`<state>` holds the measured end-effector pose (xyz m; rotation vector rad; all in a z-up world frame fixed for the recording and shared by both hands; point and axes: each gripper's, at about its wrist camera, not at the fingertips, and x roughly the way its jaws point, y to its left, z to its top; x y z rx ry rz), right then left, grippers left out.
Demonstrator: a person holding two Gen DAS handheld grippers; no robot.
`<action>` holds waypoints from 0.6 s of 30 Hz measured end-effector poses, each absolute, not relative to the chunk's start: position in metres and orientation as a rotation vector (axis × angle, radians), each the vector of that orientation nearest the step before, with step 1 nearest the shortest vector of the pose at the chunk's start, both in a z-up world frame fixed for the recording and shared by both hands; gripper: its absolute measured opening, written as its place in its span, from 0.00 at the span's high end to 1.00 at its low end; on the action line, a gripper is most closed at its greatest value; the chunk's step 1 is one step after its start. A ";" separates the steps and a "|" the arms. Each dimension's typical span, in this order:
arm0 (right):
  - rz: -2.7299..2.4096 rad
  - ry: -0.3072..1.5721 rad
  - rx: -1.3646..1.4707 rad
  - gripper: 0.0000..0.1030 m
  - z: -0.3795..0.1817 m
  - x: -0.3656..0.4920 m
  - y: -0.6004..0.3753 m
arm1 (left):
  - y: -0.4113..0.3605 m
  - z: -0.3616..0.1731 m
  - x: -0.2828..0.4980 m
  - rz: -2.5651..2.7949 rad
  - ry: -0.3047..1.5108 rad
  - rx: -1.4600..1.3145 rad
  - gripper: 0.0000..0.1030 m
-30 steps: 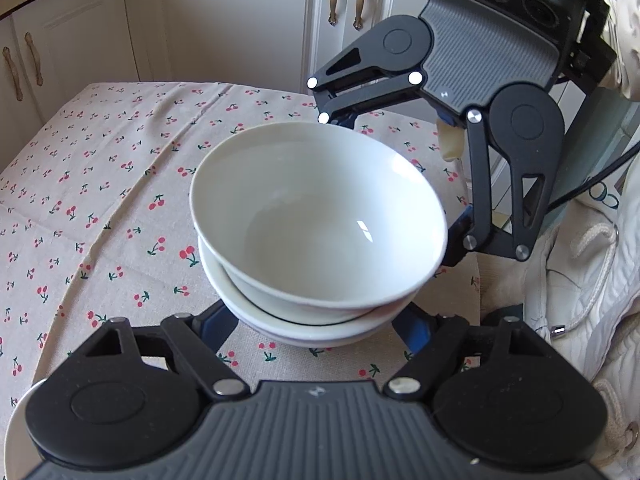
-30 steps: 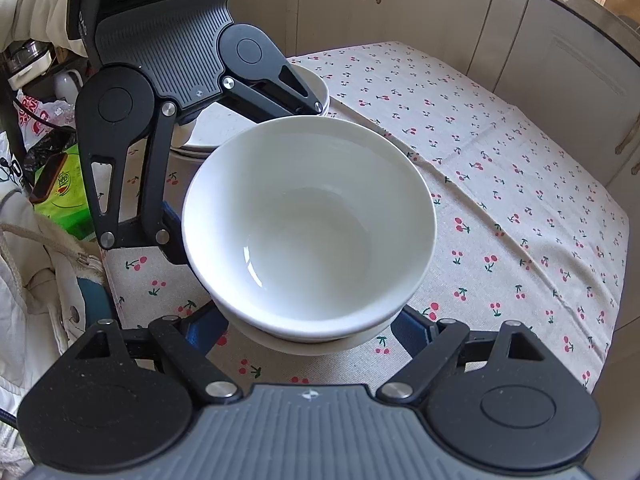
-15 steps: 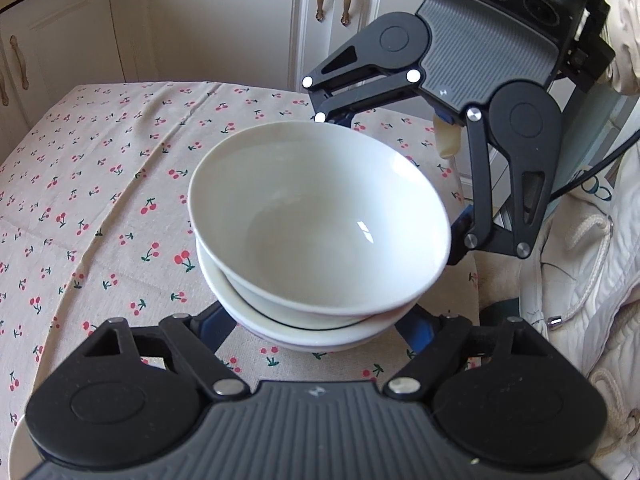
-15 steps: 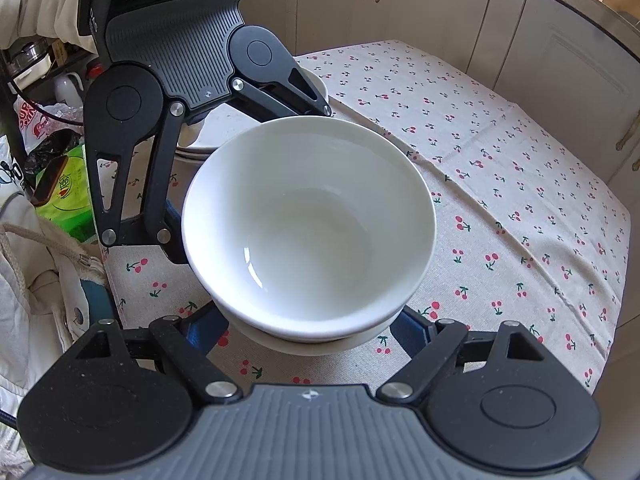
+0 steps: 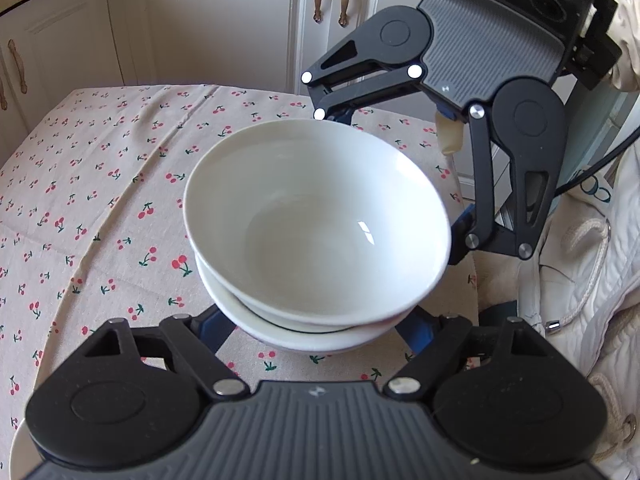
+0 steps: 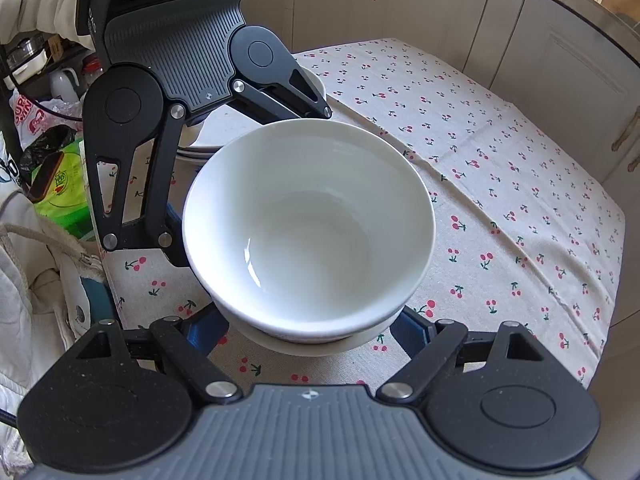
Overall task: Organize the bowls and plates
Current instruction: 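Carry the bowl stack with both grippers over the fruit-decal plate stack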
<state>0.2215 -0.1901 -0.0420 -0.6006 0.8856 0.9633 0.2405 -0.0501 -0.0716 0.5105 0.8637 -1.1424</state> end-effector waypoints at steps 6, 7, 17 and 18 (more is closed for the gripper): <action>0.969 0.890 -0.582 0.13 -0.037 0.219 -0.192 | -0.048 -0.065 0.236 -1.128 0.855 0.506 0.18; 0.970 0.889 -0.580 0.13 -0.035 0.218 -0.192 | -0.047 -0.063 0.236 -1.125 0.854 0.505 0.18; 1.002 0.840 -0.636 0.13 -0.011 0.204 -0.179 | -0.034 -0.038 0.216 -1.077 0.830 0.497 0.19; 1.005 0.835 -0.642 0.13 -0.008 0.203 -0.176 | -0.031 -0.035 0.215 -1.071 0.825 0.497 0.19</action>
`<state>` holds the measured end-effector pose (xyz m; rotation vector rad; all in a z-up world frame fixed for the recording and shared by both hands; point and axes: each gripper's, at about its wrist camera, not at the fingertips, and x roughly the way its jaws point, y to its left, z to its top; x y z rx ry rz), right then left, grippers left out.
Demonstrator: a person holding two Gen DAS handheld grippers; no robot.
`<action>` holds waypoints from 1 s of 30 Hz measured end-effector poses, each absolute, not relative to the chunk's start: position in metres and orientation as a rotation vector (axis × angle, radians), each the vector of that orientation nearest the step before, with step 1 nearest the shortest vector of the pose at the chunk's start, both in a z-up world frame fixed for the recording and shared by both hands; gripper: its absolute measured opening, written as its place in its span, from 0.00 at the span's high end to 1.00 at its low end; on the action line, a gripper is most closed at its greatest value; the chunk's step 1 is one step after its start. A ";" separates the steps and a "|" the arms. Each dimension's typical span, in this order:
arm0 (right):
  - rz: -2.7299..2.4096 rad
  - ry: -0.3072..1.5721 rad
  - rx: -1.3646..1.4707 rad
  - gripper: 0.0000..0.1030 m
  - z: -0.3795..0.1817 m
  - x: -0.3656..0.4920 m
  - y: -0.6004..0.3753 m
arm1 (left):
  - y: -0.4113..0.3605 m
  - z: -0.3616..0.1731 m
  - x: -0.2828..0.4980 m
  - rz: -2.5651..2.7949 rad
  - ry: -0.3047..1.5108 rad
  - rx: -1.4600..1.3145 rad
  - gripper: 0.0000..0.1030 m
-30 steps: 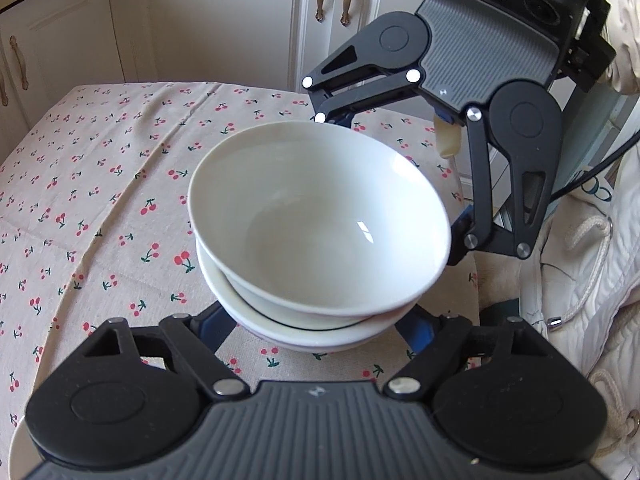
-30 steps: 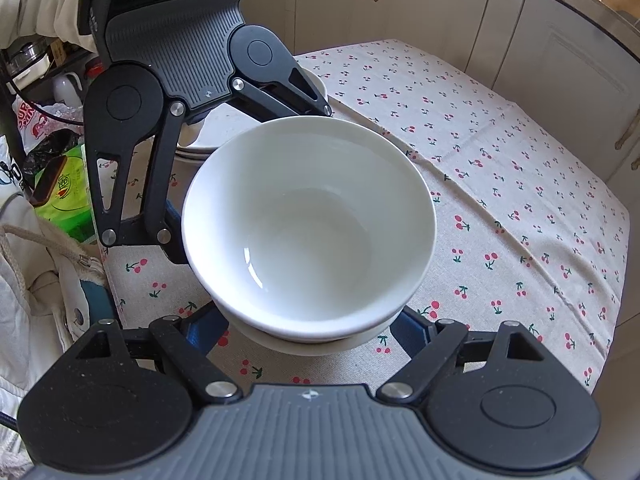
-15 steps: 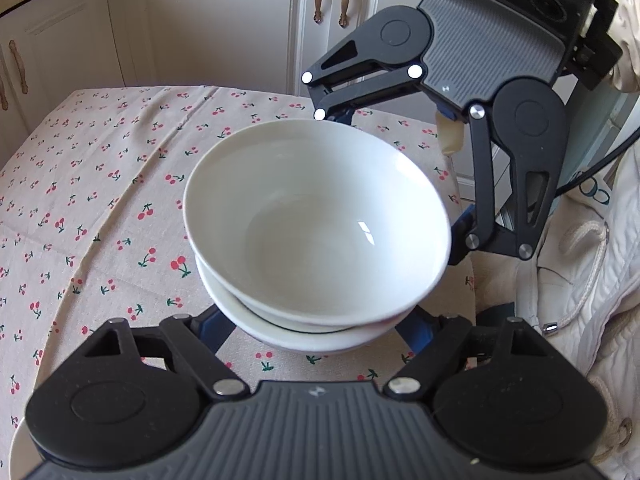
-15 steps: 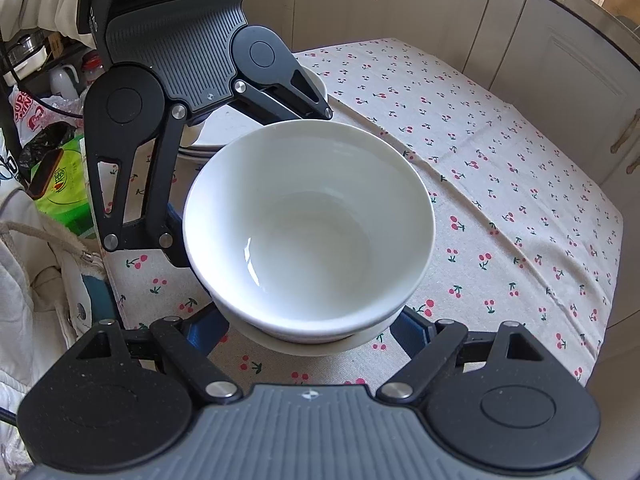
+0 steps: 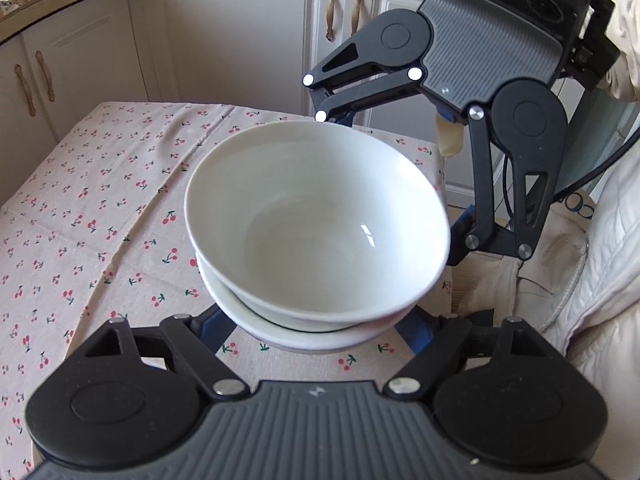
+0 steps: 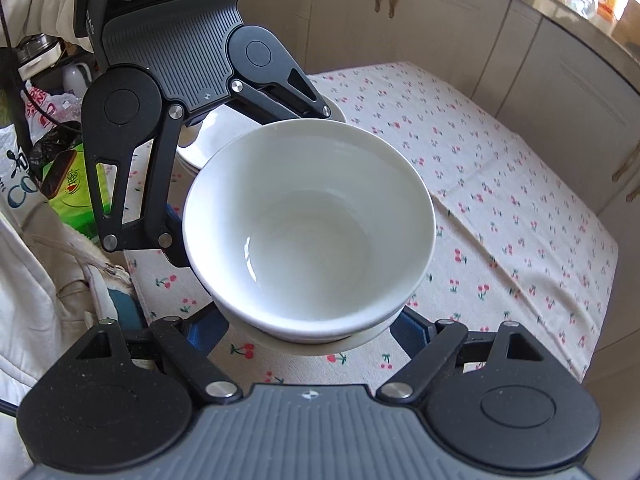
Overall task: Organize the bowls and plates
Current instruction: 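Carry the bowl stack with both grippers over the fruit-decal plate stack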
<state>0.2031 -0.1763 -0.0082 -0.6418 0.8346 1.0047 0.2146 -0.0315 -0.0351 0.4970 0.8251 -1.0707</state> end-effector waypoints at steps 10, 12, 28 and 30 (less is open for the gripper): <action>1.053 0.781 -0.688 0.13 0.007 0.204 -0.143 | 0.004 -0.015 0.197 -0.985 0.790 0.490 0.19; 1.066 0.771 -0.702 0.13 0.007 0.207 -0.133 | 0.012 -0.013 0.195 -0.966 0.784 0.485 0.19; 1.162 0.716 -0.794 0.13 -0.002 0.228 -0.052 | 0.083 -0.012 0.180 -0.813 0.768 0.457 0.19; 1.171 0.712 -0.803 0.13 -0.005 0.231 -0.044 | 0.089 -0.015 0.180 -0.800 0.771 0.455 0.19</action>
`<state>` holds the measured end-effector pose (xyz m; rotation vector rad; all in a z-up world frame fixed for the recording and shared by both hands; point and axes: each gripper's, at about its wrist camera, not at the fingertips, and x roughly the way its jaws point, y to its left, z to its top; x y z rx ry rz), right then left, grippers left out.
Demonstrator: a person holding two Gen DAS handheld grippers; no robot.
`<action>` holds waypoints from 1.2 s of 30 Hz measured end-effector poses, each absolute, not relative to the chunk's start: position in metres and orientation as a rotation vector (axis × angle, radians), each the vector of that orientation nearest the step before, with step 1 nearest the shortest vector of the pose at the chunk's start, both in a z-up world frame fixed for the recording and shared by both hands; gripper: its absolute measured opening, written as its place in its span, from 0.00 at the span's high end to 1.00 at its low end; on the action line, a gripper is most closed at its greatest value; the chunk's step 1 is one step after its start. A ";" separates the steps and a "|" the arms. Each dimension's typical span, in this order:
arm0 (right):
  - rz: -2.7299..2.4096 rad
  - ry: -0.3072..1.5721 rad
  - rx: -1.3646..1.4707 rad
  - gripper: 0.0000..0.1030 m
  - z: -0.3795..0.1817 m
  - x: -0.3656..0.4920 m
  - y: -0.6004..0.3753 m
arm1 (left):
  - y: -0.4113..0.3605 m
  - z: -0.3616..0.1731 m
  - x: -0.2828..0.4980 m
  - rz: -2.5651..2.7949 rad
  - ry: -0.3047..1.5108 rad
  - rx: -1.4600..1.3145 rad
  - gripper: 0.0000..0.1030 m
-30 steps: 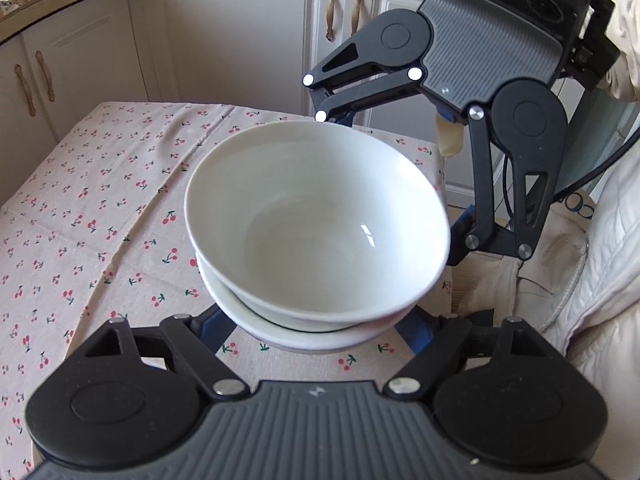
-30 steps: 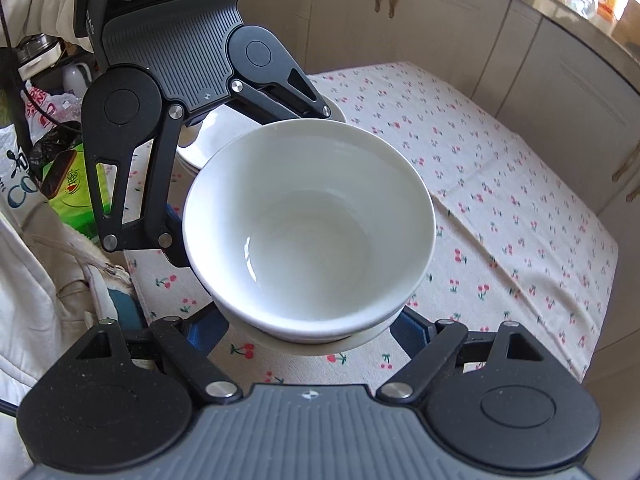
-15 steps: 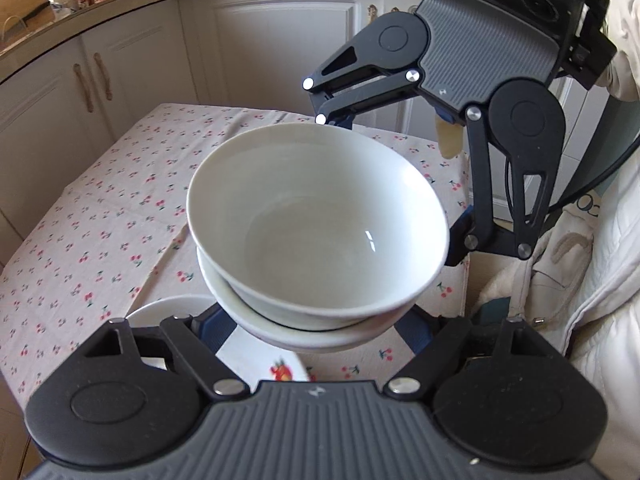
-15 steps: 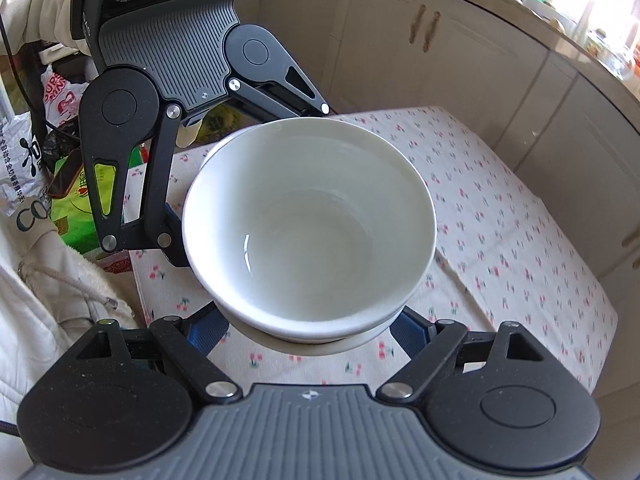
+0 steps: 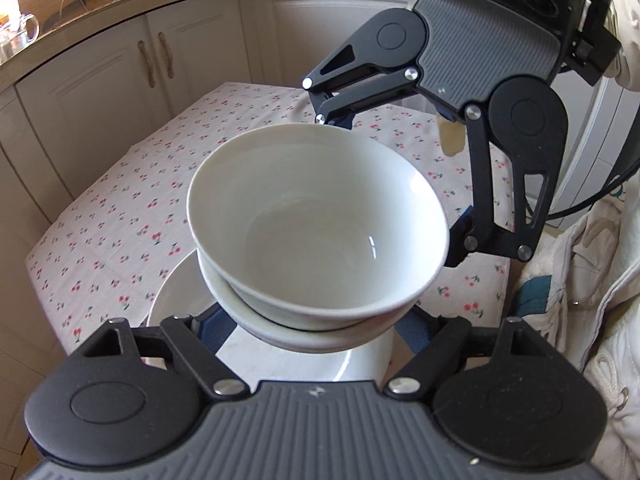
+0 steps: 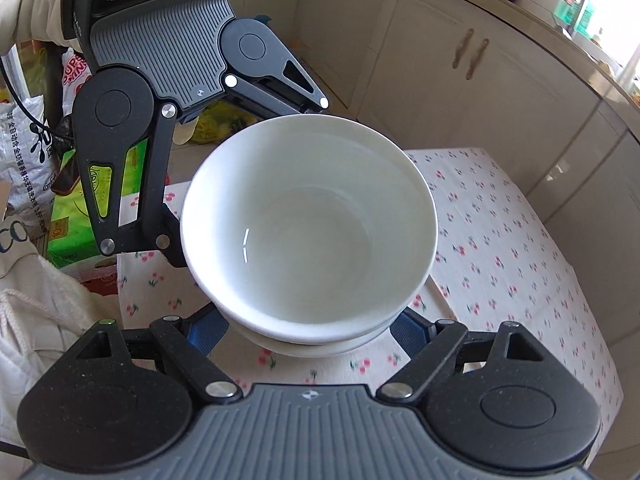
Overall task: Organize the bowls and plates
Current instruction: 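Carry the bowl stack with both grippers over the fruit-decal plate stack, then lower the bowl stack onto the plates and open both grippers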
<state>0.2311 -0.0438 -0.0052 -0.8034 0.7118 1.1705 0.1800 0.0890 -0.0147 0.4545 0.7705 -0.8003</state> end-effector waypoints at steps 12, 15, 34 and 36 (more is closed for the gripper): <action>1.202 0.749 -0.823 0.13 -0.025 0.246 -0.004 | 0.114 -0.033 0.191 -0.766 0.801 0.428 0.19; 1.194 0.760 -0.826 0.13 -0.029 0.249 -0.001 | 0.117 -0.040 0.204 -0.771 0.804 0.422 0.19; 1.200 0.803 -0.801 0.13 -0.033 0.260 -0.003 | 0.126 -0.048 0.214 -0.790 0.826 0.364 0.19; 1.201 0.809 -0.797 0.13 -0.033 0.261 -0.003 | 0.127 -0.047 0.215 -0.792 0.829 0.361 0.19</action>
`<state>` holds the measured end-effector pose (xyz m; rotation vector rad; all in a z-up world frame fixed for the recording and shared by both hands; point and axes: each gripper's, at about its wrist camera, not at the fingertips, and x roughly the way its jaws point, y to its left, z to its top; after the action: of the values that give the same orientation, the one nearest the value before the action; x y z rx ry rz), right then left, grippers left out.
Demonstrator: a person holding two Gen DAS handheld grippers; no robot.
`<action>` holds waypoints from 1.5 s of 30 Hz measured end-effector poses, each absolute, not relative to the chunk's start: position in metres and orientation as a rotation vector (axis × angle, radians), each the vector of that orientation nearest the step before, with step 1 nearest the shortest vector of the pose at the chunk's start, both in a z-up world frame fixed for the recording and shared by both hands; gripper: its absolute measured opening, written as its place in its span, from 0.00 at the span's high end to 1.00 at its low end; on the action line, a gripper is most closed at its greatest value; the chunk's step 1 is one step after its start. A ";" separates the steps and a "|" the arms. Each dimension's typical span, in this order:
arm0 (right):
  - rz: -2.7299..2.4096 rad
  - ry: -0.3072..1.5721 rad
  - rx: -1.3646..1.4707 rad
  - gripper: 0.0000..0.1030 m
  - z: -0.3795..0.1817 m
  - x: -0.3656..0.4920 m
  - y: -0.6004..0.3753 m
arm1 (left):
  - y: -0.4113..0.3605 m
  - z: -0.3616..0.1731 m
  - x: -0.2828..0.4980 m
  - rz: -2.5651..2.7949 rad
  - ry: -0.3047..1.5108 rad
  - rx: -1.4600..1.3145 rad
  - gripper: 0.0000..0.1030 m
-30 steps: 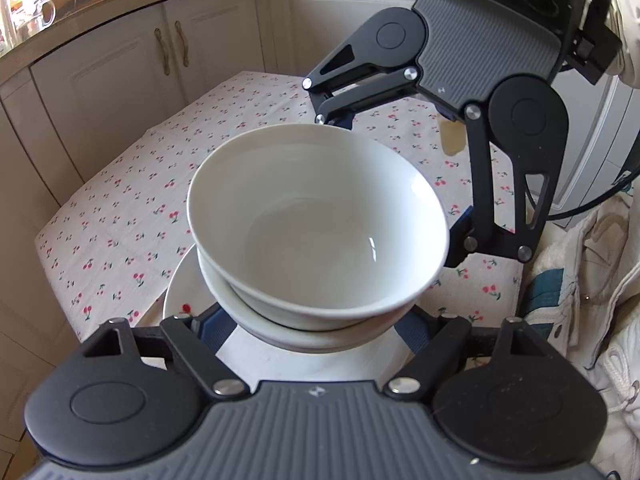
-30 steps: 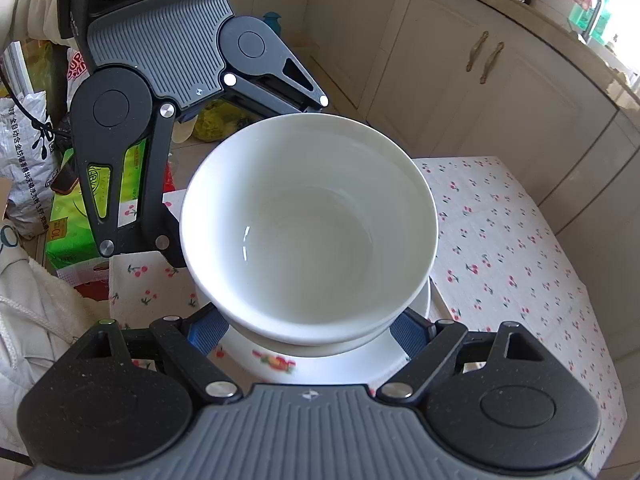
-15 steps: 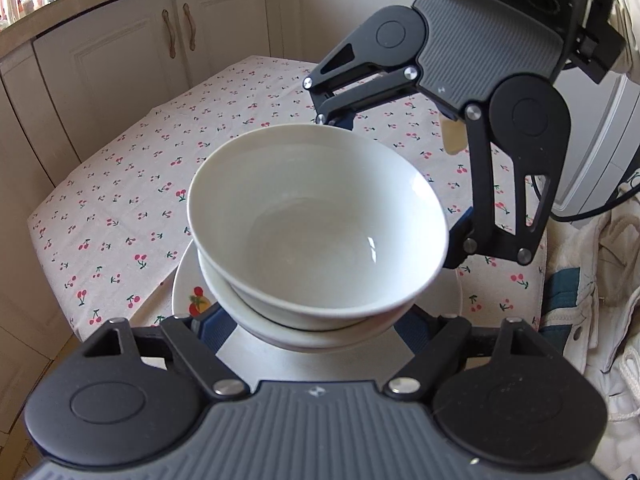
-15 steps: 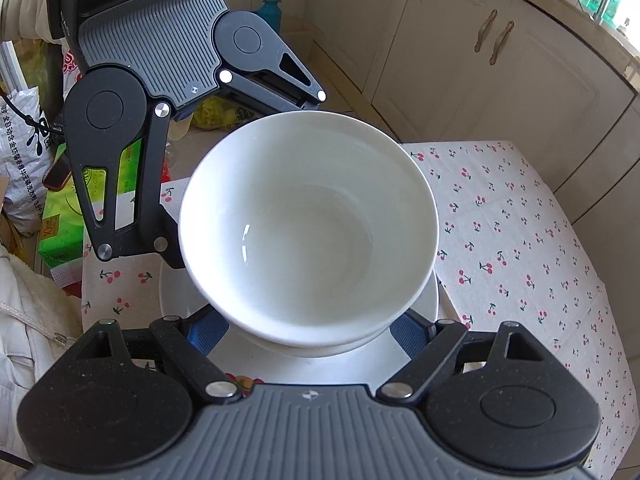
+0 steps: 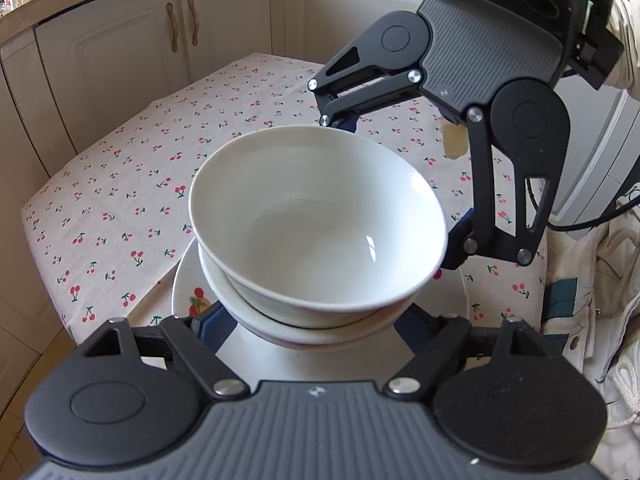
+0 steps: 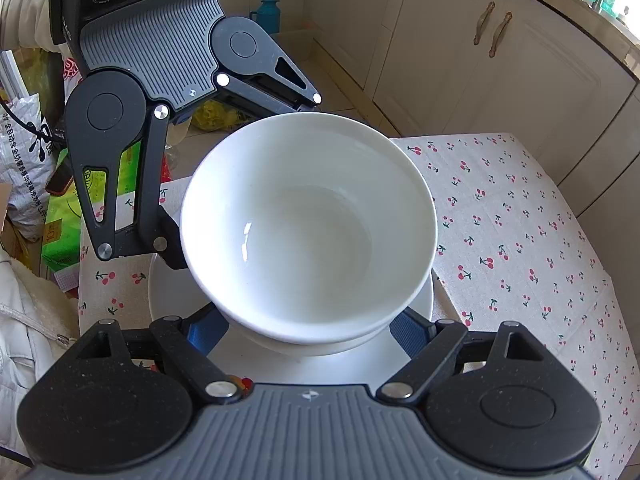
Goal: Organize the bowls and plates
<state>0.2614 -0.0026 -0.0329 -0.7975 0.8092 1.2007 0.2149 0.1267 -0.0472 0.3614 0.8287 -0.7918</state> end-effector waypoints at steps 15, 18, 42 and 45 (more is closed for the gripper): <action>1.186 0.825 -0.773 0.12 -0.036 0.268 -0.002 | 0.128 -0.049 0.212 -0.783 0.804 0.352 0.17; 1.193 0.812 -0.724 0.00 -0.032 0.268 -0.005 | 0.127 -0.048 0.207 -0.762 0.781 0.360 0.11; 0.689 0.770 -0.439 0.00 -0.014 0.199 -0.073 | 0.102 -0.023 0.094 -0.253 0.527 0.131 0.01; 0.628 0.777 -0.366 0.00 -0.018 0.183 -0.082 | 0.096 -0.020 0.082 -0.153 0.516 0.041 0.01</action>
<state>0.1829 -0.0817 -0.0181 -0.3664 0.7768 0.6279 0.0815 0.0957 -0.0205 0.0406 0.5163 -0.1531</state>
